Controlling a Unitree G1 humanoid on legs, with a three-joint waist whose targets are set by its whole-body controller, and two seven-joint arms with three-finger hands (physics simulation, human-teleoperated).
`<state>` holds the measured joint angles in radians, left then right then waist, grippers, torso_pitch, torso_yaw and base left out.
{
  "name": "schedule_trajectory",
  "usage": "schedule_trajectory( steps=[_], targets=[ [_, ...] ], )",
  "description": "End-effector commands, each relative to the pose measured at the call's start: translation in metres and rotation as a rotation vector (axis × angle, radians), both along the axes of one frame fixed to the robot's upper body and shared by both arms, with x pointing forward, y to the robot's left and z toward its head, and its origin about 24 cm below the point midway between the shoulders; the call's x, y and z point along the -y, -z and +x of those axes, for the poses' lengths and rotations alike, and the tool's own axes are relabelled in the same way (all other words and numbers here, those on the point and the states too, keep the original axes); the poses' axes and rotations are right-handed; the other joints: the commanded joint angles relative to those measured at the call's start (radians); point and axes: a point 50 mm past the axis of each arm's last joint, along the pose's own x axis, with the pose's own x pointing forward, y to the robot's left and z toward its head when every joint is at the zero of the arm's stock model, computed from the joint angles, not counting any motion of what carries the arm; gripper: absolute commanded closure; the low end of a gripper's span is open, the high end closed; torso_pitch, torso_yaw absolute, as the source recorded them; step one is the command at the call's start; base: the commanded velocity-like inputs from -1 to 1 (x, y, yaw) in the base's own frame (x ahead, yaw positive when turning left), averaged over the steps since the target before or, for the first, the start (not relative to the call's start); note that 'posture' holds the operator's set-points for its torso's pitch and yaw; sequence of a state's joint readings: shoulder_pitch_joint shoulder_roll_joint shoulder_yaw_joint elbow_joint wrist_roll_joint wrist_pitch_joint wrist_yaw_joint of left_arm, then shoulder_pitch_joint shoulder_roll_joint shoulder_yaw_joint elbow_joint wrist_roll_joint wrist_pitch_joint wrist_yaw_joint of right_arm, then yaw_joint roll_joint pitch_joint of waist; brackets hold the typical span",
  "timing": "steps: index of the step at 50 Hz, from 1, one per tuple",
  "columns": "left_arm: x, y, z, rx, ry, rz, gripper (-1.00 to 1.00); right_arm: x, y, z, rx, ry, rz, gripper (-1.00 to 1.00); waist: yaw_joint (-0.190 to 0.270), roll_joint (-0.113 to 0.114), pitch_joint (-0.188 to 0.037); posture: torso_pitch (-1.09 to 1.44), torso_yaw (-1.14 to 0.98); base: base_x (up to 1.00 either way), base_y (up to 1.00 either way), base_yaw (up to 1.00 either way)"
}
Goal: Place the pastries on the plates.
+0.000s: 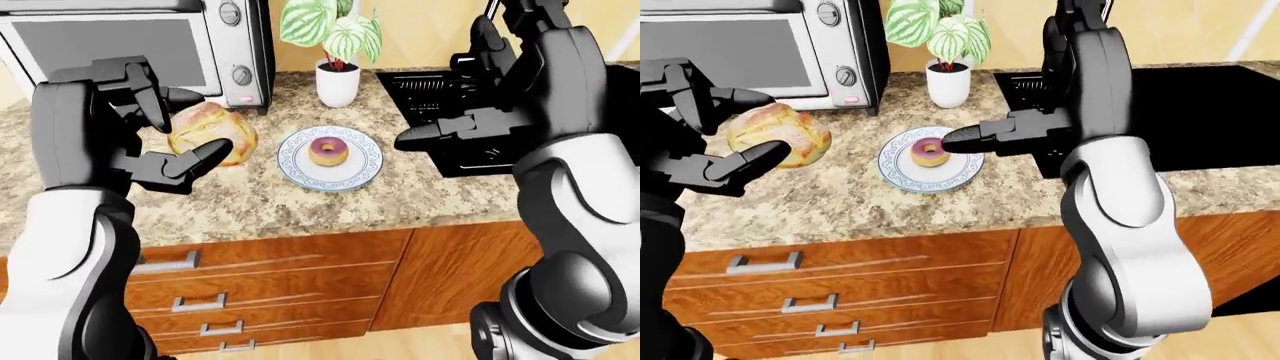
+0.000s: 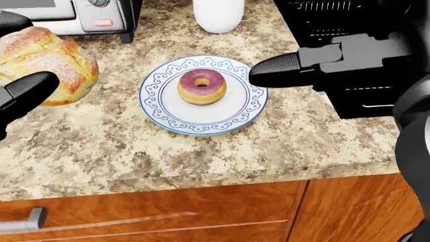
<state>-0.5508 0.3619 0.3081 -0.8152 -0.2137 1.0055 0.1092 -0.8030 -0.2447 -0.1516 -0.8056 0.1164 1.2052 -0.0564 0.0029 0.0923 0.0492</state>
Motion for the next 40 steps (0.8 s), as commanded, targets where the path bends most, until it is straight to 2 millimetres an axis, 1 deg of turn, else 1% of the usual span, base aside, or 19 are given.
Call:
schedule_trajectory(
  steps=[1,5,15,19,21,22,23,24,25,27,30,32,33,34,35,36,37,38,40],
  targets=[
    [0.0034,-0.0109,-0.0054,0.075,0.013,0.017,1.00,0.0016,-0.0105,-0.0066,0.082,0.010,0.008,-1.00,-0.003,0.004,-0.011,0.00,0.00,0.09,-0.92,0.00],
    [0.0044,-0.0095,-0.0049,0.074,0.015,0.016,1.00,0.0009,-0.0097,-0.0067,0.084,0.004,0.007,-1.00,0.008,-0.025,0.001,0.00,0.00,0.21,-0.87,0.00],
    [0.0054,-0.0111,-0.0047,0.076,0.016,0.022,1.00,-0.0002,-0.0109,-0.0089,0.098,-0.005,0.008,-1.00,0.052,-0.072,-0.007,0.00,0.00,0.34,-0.86,0.00],
    [0.0071,-0.0120,-0.0030,0.077,0.021,0.022,1.00,-0.0010,-0.0099,-0.0102,0.104,-0.011,0.013,-1.00,0.072,-0.095,-0.003,0.00,0.00,0.42,-0.87,0.00],
    [0.0074,-0.0120,-0.0033,0.079,0.022,0.022,1.00,-0.0015,-0.0090,-0.0102,0.105,-0.013,0.012,-1.00,0.082,-0.123,-0.004,0.00,0.00,0.50,-0.89,0.00],
    [0.0075,-0.0115,-0.0037,0.077,0.023,0.023,1.00,-0.0019,-0.0083,-0.0104,0.105,-0.014,0.007,-1.00,0.083,-0.146,-0.007,0.00,0.00,0.52,-0.91,0.00],
    [0.0072,-0.0111,-0.0039,0.077,0.021,0.023,1.00,-0.0015,-0.0070,-0.0101,0.104,-0.013,0.010,-1.00,0.079,-0.190,-0.018,0.00,0.00,0.51,-0.91,0.00],
    [0.0072,-0.0112,-0.0044,0.078,0.021,0.023,1.00,-0.0009,-0.0064,-0.0106,0.104,-0.011,0.010,-1.00,0.073,-0.181,0.001,0.00,0.00,0.51,-0.91,0.00],
    [0.0071,-0.0111,-0.0046,0.079,0.019,0.023,1.00,-0.0008,-0.0066,-0.0110,0.106,-0.011,0.013,-1.00,0.071,-0.157,0.023,0.00,0.00,0.51,-0.91,0.00],
    [0.0074,-0.0107,-0.0049,0.079,0.019,0.023,1.00,-0.0006,-0.0062,-0.0110,0.107,-0.008,0.010,-1.00,0.055,-0.150,0.004,0.00,0.00,0.51,-0.90,0.00],
    [0.0066,-0.0101,-0.0055,0.081,0.012,0.028,1.00,-0.0011,-0.0055,-0.0110,0.108,-0.007,0.008,-1.00,0.040,-0.130,0.014,0.00,0.00,0.51,-0.90,0.00],
    [0.0058,-0.0100,-0.0060,0.081,0.008,0.030,1.00,-0.0009,-0.0051,-0.0112,0.109,-0.005,0.007,-1.00,0.031,-0.108,0.005,0.00,0.00,0.52,-0.91,0.00],
    [0.0060,-0.0101,-0.0061,0.082,0.009,0.030,1.00,-0.0007,-0.0052,-0.0112,0.109,-0.005,0.007,-1.00,0.047,-0.050,-0.012,0.00,0.00,0.51,-0.91,0.00],
    [0.0058,-0.0104,-0.0064,0.084,0.008,0.030,1.00,-0.0009,-0.0058,-0.0110,0.109,-0.004,0.005,-1.00,0.055,-0.044,0.018,0.00,0.00,0.51,-0.91,0.00],
    [0.0055,-0.0103,-0.0067,0.084,0.006,0.030,1.00,-0.0011,-0.0062,-0.0111,0.109,-0.006,0.003,-1.00,0.035,-0.051,0.024,0.00,0.00,0.51,-0.90,0.00],
    [0.0047,-0.0101,-0.0070,0.085,0.002,0.030,1.00,-0.0009,-0.0061,-0.0112,0.108,-0.006,0.006,-1.00,0.044,-0.056,-0.014,0.00,0.00,0.51,-0.91,0.00],
    [0.0046,-0.0102,-0.0076,0.086,0.003,0.028,1.00,-0.0005,-0.0054,-0.0113,0.106,-0.004,0.004,-1.00,0.040,-0.046,-0.022,0.00,0.00,0.51,-0.90,0.00],
    [0.0047,-0.0104,-0.0077,0.086,0.004,0.028,1.00,-0.0001,-0.0059,-0.0117,0.108,-0.004,0.006,-1.00,0.041,-0.038,-0.024,0.00,0.00,0.52,-0.90,0.00],
    [0.0046,-0.0110,-0.0079,0.089,0.004,0.028,1.00,0.0002,-0.0074,-0.0121,0.110,-0.003,0.005,-1.00,0.058,-0.042,-0.012,0.00,0.00,0.51,-0.90,0.00]
  ],
)
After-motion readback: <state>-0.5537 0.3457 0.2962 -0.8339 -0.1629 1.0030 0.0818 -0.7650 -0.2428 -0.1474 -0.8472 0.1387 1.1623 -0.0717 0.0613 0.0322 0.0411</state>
